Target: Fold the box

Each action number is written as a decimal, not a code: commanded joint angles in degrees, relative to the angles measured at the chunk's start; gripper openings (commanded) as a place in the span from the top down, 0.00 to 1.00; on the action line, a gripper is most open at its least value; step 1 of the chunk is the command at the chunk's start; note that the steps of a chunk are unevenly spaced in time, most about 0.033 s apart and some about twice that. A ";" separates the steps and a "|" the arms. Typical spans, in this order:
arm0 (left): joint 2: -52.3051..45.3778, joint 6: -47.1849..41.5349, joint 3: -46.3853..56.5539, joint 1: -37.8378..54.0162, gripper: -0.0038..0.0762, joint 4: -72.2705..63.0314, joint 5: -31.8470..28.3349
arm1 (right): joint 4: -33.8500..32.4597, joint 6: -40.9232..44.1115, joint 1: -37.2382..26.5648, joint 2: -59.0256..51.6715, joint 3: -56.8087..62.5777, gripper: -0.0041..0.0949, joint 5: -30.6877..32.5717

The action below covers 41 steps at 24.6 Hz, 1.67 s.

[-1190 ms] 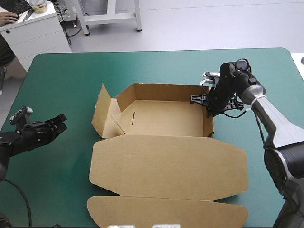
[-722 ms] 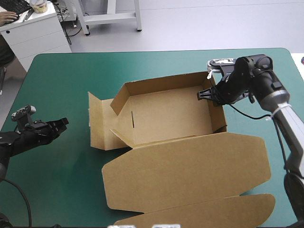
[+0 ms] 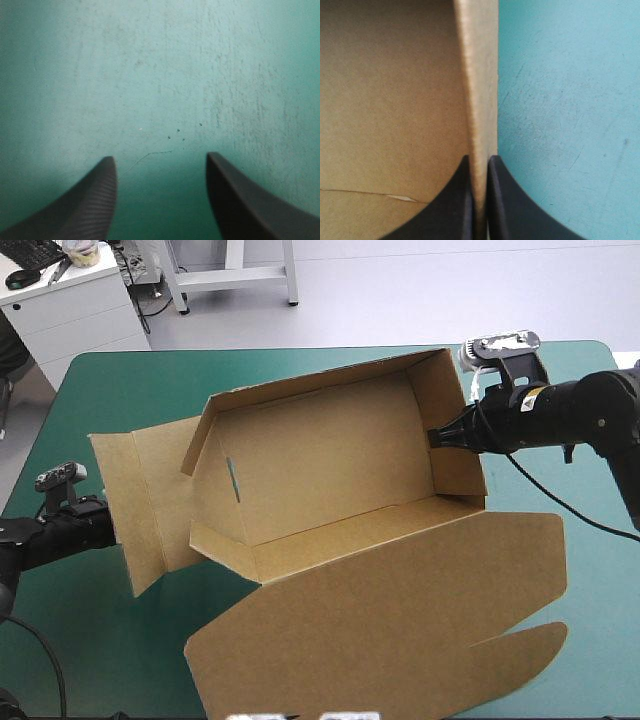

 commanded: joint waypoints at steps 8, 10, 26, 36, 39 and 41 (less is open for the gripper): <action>-1.53 -1.94 -1.46 -2.46 0.20 -5.20 1.39 | 2.94 -2.15 -0.13 -0.27 -1.84 0.98 -3.59; -1.43 -1.82 -1.46 -4.02 0.20 -6.09 2.45 | 3.70 -2.15 -0.13 0.60 -1.84 0.98 -3.99; -1.43 23.01 -1.80 -10.64 0.23 -40.29 26.10 | 3.12 -2.34 -2.08 8.40 -1.84 0.98 -8.86; -1.54 15.99 -8.84 -12.04 0.23 -38.34 29.04 | 1.08 -1.91 -2.08 8.40 -1.84 0.98 -9.15; -1.54 15.99 -8.84 -14.22 0.23 -35.84 29.04 | 0.50 -1.17 -2.08 8.40 -1.84 0.98 -9.15; -1.54 15.99 -8.84 -15.73 0.24 -35.13 29.04 | -0.26 -0.29 -2.08 8.40 -1.84 0.98 -9.15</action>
